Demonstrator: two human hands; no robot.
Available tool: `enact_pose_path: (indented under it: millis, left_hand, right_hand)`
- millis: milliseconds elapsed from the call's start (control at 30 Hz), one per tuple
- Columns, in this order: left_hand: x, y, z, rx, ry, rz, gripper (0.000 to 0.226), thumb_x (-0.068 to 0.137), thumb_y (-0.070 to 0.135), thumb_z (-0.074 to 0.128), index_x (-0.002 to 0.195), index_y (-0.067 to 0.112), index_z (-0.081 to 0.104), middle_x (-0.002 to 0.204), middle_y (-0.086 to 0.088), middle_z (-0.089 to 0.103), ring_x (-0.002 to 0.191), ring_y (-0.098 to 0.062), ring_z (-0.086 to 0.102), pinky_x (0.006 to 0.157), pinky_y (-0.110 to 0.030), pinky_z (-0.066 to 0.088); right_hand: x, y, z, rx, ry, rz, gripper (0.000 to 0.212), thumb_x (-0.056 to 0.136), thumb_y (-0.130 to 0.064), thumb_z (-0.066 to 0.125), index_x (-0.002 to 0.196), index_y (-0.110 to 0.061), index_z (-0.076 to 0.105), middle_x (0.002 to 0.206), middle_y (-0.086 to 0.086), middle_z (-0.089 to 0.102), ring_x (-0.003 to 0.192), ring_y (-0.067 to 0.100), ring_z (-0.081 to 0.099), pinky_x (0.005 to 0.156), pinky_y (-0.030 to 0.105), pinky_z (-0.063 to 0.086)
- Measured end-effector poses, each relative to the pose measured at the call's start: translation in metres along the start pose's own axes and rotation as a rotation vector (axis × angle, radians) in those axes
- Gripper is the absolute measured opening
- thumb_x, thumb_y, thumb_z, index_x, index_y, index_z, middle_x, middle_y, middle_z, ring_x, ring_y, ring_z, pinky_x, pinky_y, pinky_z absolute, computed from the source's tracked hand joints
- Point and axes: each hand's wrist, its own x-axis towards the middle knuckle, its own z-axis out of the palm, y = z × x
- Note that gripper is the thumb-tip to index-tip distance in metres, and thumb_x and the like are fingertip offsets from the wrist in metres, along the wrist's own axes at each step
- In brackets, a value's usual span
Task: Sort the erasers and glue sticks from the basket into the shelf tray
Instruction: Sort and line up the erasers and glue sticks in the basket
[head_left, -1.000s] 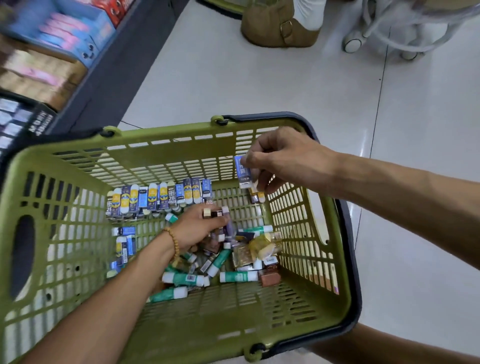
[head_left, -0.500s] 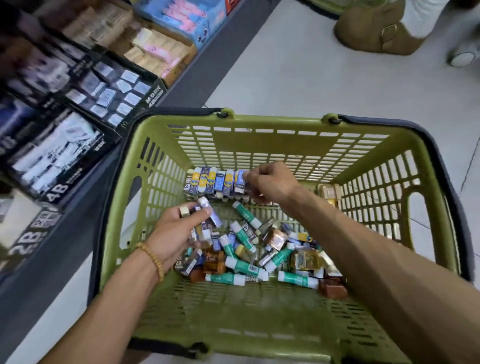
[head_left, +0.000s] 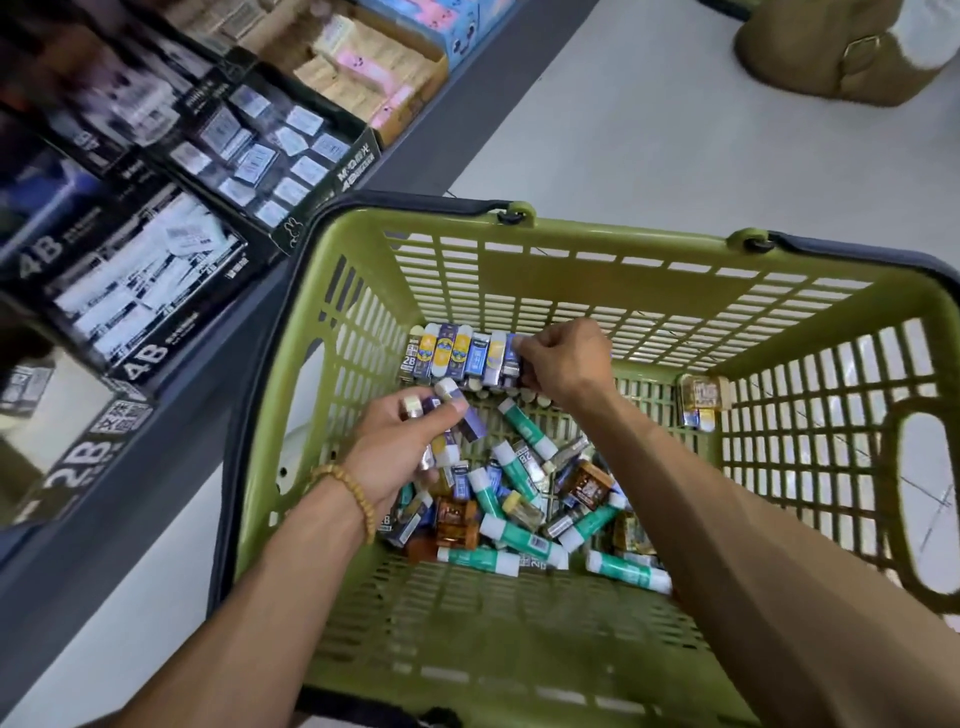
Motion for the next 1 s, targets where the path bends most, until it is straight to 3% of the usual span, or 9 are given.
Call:
enact_pose_path:
  millis: [100,233,333,433,567,667,833,933,1000]
  left_hand:
    - [0.001,0.004,0.004,-0.069,0.013,-0.022,0.026,0.078,0.022,0.077,0.099,0.018,0.064,0.102,-0.010,0.069,0.084,-0.027,0.061,0.041,-0.022,0.043]
    - [0.003,0.010,0.016,-0.120,-0.009,-0.037,0.016,0.083,0.019,0.073,0.092,0.015,0.061,0.084,-0.004,0.066,0.065,-0.015,0.053,0.044,-0.022,0.038]
    - [0.003,0.012,0.023,-0.162,-0.088,-0.058,0.011,0.083,0.021,0.070,0.085,0.014,0.062,0.071,0.000,0.067,0.060,-0.013,0.054,0.041,-0.019,0.038]
    - [0.003,0.011,0.033,-0.204,-0.125,-0.069,0.014,0.087,0.022,0.066,0.091,0.008,0.063,0.069,-0.002,0.067,0.057,-0.013,0.059,0.039,-0.017,0.041]
    - [0.006,0.010,0.037,-0.244,-0.100,-0.132,0.029,0.087,0.013,0.066,0.109,-0.006,0.065,0.094,-0.008,0.064,0.072,-0.017,0.056,0.046,-0.021,0.051]
    - [0.008,0.010,0.035,-0.314,-0.106,-0.170,0.024,0.087,0.004,0.063,0.108,-0.009,0.065,0.102,-0.013,0.062,0.076,-0.020,0.056,0.047,-0.023,0.053]
    - [0.010,0.009,0.033,-0.281,-0.043,-0.116,0.009,0.087,0.001,0.064,0.095,0.000,0.066,0.104,-0.009,0.067,0.077,-0.017,0.060,0.052,-0.021,0.054]
    - [0.012,0.008,0.030,-0.156,0.012,-0.052,0.011,0.079,0.006,0.073,0.089,0.009,0.070,0.084,0.000,0.074,0.067,-0.009,0.067,0.053,-0.020,0.052]
    - [0.012,0.009,0.032,-0.141,0.021,-0.026,0.008,0.078,0.008,0.075,0.084,0.011,0.071,0.075,0.003,0.074,0.063,-0.009,0.066,0.050,-0.019,0.048]
  right_hand:
    - [-0.023,-0.007,-0.016,0.092,-0.059,-0.130,0.032,0.094,-0.021,0.061,0.066,-0.007,0.069,0.062,0.003,0.069,0.051,0.009,0.055,0.053,0.032,0.055]
    - [-0.058,-0.023,-0.033,0.241,-0.557,-0.181,0.002,0.089,-0.013,0.072,0.090,-0.013,0.074,0.082,0.006,0.075,0.068,0.006,0.064,0.065,0.026,0.055]
    - [-0.058,-0.018,-0.033,0.207,-0.498,-0.211,0.012,0.085,-0.009,0.078,0.096,-0.009,0.074,0.084,0.016,0.074,0.072,0.017,0.065,0.078,0.041,0.058]
    - [-0.055,-0.006,-0.041,0.278,-0.417,-0.109,0.008,0.086,-0.005,0.075,0.094,-0.004,0.071,0.078,0.015,0.068,0.068,0.016,0.063,0.074,0.034,0.059]
    - [-0.043,0.018,-0.038,0.371,-0.098,0.133,0.011,0.089,-0.016,0.074,0.087,-0.006,0.074,0.076,0.004,0.073,0.062,0.011,0.063,0.063,0.028,0.051]
    - [-0.030,0.022,-0.021,0.384,-0.008,0.207,0.015,0.090,-0.021,0.074,0.078,-0.011,0.075,0.067,-0.002,0.070,0.058,0.009,0.060,0.061,0.028,0.051]
    - [-0.009,0.014,-0.001,0.141,0.081,0.095,0.024,0.083,-0.030,0.079,0.066,-0.013,0.073,0.059,0.001,0.068,0.057,0.017,0.064,0.058,0.026,0.050]
    - [-0.010,0.009,-0.006,-0.021,0.083,0.038,0.029,0.084,-0.036,0.077,0.064,-0.015,0.070,0.052,-0.005,0.061,0.050,0.009,0.058,0.047,0.020,0.040]
    - [-0.016,0.011,-0.010,-0.046,0.118,-0.016,0.032,0.086,-0.035,0.069,0.064,-0.011,0.069,0.056,0.000,0.065,0.055,0.017,0.064,0.055,0.027,0.051]
